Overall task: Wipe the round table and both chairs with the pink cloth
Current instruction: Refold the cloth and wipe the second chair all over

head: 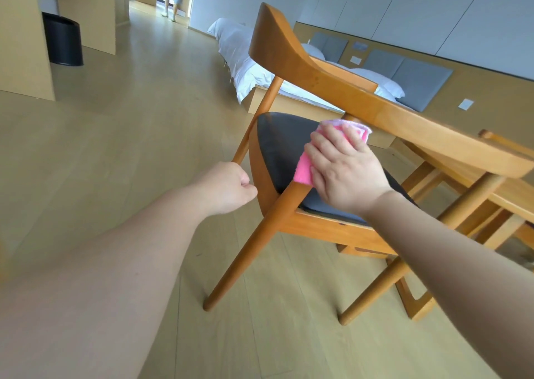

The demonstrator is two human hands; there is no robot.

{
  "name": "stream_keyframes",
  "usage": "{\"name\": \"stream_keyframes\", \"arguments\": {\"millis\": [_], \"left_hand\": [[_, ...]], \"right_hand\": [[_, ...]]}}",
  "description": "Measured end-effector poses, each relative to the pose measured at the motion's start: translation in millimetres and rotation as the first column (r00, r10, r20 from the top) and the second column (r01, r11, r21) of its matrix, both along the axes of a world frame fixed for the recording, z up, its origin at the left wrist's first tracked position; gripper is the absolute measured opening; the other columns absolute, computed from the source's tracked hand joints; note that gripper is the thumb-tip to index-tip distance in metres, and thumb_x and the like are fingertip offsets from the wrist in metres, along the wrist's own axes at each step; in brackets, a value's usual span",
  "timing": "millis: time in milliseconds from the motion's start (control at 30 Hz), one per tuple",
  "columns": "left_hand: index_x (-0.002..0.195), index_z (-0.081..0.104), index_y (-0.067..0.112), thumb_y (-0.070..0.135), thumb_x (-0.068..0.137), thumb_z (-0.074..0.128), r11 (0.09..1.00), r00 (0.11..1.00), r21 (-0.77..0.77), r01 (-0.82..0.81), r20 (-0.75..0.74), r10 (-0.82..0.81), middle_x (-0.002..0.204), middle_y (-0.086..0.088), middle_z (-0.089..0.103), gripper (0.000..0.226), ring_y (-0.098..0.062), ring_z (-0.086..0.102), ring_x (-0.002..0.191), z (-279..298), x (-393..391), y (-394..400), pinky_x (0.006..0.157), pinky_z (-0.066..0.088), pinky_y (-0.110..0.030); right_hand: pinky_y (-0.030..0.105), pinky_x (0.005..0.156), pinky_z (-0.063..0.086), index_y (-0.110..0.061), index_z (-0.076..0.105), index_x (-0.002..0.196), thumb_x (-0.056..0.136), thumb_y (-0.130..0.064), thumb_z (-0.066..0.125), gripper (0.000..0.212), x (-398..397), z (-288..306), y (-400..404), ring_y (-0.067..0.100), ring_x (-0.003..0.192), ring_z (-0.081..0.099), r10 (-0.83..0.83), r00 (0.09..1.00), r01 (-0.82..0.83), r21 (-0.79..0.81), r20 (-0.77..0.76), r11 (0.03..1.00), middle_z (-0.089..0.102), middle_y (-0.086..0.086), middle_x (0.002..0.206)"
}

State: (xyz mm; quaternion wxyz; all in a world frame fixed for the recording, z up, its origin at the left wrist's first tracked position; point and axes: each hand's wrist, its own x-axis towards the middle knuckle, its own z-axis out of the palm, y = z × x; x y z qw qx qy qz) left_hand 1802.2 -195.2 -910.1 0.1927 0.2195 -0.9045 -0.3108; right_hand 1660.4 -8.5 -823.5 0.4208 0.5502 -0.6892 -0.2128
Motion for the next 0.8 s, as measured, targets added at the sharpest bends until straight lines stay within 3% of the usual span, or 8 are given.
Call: {"name": "stream_keyframes", "arguments": {"millis": [200, 333, 500, 567, 667, 800], "left_hand": [[0.049, 0.044, 0.023, 0.035, 0.085, 0.059, 1.0, 1.0, -0.013, 0.013, -0.009, -0.013, 0.045, 0.005, 0.039, 0.041, -0.01, 0.049, 0.041, 1.8, -4.3, 0.4, 0.05, 0.053, -0.028], [0.047, 0.041, 0.023, 0.032, 0.084, 0.057, 0.998, 0.999, -0.042, 0.045, -0.004, -0.045, 0.045, 0.005, 0.037, 0.042, -0.014, 0.048, 0.043, 10.8, -4.5, 8.9, 0.053, 0.054, -0.032], [0.042, 0.039, 0.021, 0.034, 0.082, 0.054, 0.969, 0.98, -0.15, 0.198, 0.048, -0.193, 0.042, 0.008, 0.034, 0.044, -0.011, 0.041, 0.04, 33.5, -16.0, 43.9, 0.044, 0.04, -0.028], [0.043, 0.036, 0.017, 0.033, 0.08, 0.052, 0.938, 0.97, -0.247, 0.242, 0.047, -0.238, 0.042, 0.004, 0.03, 0.043, -0.013, 0.034, 0.04, 42.7, -28.0, 67.2, 0.044, 0.028, -0.023], [0.048, 0.035, 0.015, 0.033, 0.077, 0.049, 0.871, 0.932, -0.339, 0.356, 0.068, -0.355, 0.045, 0.0, 0.028, 0.037, -0.02, 0.029, 0.046, 47.8, -59.6, 116.3, 0.044, 0.024, -0.026], [0.054, 0.042, 0.015, 0.037, 0.082, 0.05, 0.807, 0.855, -0.289, 0.514, 0.099, -0.509, 0.047, 0.002, 0.038, 0.036, -0.018, 0.037, 0.045, 38.9, -119.5, 192.1, 0.045, 0.03, -0.026]], "right_hand": [[0.056, 0.116, 0.019, -0.004, 0.055, 0.131, 0.093, -0.022, 0.055, 0.042, 0.8, 4.6, 4.5, 0.041, 0.137, 0.035, 0.041, 0.999, -0.041, -0.019, 0.002, 0.999, 0.052, 0.018, 0.138], [0.056, 0.113, 0.02, -0.005, 0.055, 0.132, 0.085, -0.011, 0.064, 0.048, 5.3, -7.7, 13.5, 0.042, 0.135, 0.039, 0.079, 0.995, -0.078, -0.009, 0.055, 0.997, 0.053, 0.017, 0.138], [0.052, 0.102, 0.043, -0.007, 0.062, 0.124, 0.089, -0.01, 0.058, 0.035, -6.4, -33.2, 54.3, 0.038, 0.126, 0.051, 0.2, 0.965, -0.21, 0.044, 0.17, 0.977, 0.06, 0.013, 0.13], [0.047, 0.091, 0.051, -0.006, 0.066, 0.117, 0.086, -0.006, 0.066, 0.031, -19.2, -39.8, 81.7, 0.035, 0.116, 0.058, 0.154, 0.957, -0.154, -0.018, 0.246, 0.988, 0.065, 0.013, 0.121], [0.044, 0.08, 0.056, -0.003, 0.068, 0.112, 0.079, -0.004, 0.074, 0.034, -45.3, -45.9, 136.1, 0.035, 0.104, 0.065, 0.029, 0.91, 0.043, -0.163, 0.414, 0.986, 0.069, 0.014, 0.111], [0.04, 0.086, 0.052, -0.007, 0.062, 0.12, 0.095, -0.015, 0.056, 0.027, -72.7, -42.6, 209.8, 0.027, 0.103, 0.062, -0.032, 0.706, 0.305, -0.263, 0.708, 0.915, 0.062, 0.008, 0.115]]}}
